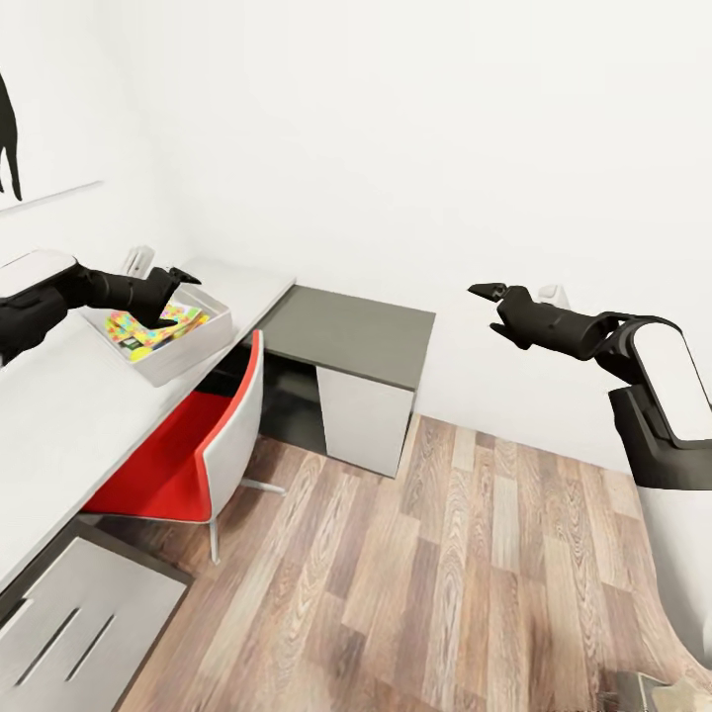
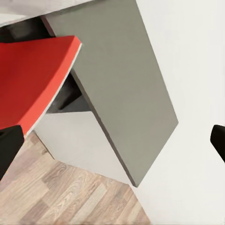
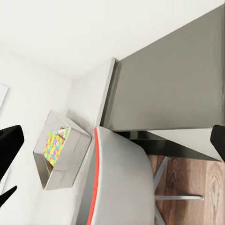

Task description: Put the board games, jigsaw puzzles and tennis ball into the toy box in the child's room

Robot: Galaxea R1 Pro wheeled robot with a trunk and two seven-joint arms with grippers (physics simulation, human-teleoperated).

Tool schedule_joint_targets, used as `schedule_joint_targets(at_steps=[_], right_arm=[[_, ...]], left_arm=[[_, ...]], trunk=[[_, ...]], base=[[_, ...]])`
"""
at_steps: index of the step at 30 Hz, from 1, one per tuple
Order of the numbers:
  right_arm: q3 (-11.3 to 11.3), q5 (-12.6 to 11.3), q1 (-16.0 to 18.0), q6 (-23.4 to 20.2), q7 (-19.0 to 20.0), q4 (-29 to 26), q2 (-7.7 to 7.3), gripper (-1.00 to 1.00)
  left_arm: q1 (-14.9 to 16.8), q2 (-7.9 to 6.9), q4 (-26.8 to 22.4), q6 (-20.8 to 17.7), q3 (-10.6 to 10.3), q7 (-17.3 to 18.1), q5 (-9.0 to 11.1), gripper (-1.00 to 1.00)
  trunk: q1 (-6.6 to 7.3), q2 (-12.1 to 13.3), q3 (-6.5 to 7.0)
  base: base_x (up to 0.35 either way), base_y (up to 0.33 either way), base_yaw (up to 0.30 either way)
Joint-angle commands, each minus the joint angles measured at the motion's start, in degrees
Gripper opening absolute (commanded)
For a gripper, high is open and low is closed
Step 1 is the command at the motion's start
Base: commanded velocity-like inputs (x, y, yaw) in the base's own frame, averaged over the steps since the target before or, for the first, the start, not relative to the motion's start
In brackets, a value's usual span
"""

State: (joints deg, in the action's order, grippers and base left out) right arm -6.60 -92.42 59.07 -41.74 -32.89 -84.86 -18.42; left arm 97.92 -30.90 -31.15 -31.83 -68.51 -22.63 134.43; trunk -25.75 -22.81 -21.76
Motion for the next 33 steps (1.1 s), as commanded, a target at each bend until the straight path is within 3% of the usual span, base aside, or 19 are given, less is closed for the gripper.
schedule_joint_targets(at_steps=[1, 5, 9, 14, 15, 18, 21, 26, 33], right_arm=[[-0.1, -0.6, 0.1, 0.1, -0.6, 0.0, -0.03, 1.0], [-0.1, -0.6, 0.1, 0.1, -0.6, 0.0, -0.03, 1.0], [-0.1, -0.6, 0.1, 0.1, -0.6, 0.0, -0.03, 1.0], [-0.1, -0.6, 0.1, 0.1, -0.6, 0.0, -0.03, 1.0], [-0.1, -0.6, 0.1, 0.1, -0.6, 0.0, -0.03, 1.0], [-0.1, -0.6, 0.1, 0.1, -0.6, 0.0, -0.03, 1.0], [-0.1, -0.6, 0.1, 0.1, -0.6, 0.0, -0.03, 1.0], [-0.1, -0.6, 0.1, 0.1, -0.6, 0.0, -0.03, 1.0], [-0.1, -0.5, 0.1, 0.1, -0.6, 0.0, -0.03, 1.0]], left_arm=[[0.1, 0.71, 0.4, 0.1, -0.5, -0.3, 0.6, 1.0], [0.1, 2.66, 1.9, 0.1, -1.1, -0.3, 0.6, 1.0], [0.1, 3.48, 2.7, 0.1, -2.6, -0.3, 0.6, 1.0], [0.1, 3.89, 3.1, 0.1, -8.4, -0.2, 0.6, 1.0], [0.1, 3.89, 3.1, 0.1, -8.4, -0.2, 0.6, 1.0], [0.1, 4.04, 3.1, 0.1, -12.3, -0.2, 0.6, 1.0], [0.1, 4.41, 3.2, 0.1, -14.6, -0.2, 0.6, 1.0], [0.1, 5.37, 3.2, 0.1, -16.3, -0.2, 0.6, 1.0], [0.1, 6.04, 3.3, 0.1, -17.1, -0.2, 0.6, 1.0]], trunk=[[-0.04, -0.1, -0.03], [-0.04, -0.1, 0.3], [-0.04, -0.1, 0.63], [-0.04, -0.1, 1.04], [-0.04, -0.1, 1.12], [-0.04, -0.1, 1.36], [-0.04, -0.1, 1.61], [-0.04, -0.1, 2.02], [-0.04, -0.1, 2.59]], base=[[0.0, 0.0, -0.148], [0.0, 0.0, -0.147], [0.0, 0.0, -0.147], [0.0, 0.0, -0.147], [0.0, 0.0, -0.148], [0.0, 0.0, -0.148], [0.0, 0.0, -0.147], [0.0, 0.0, -0.147], [0.0, 0.0, -0.147]])
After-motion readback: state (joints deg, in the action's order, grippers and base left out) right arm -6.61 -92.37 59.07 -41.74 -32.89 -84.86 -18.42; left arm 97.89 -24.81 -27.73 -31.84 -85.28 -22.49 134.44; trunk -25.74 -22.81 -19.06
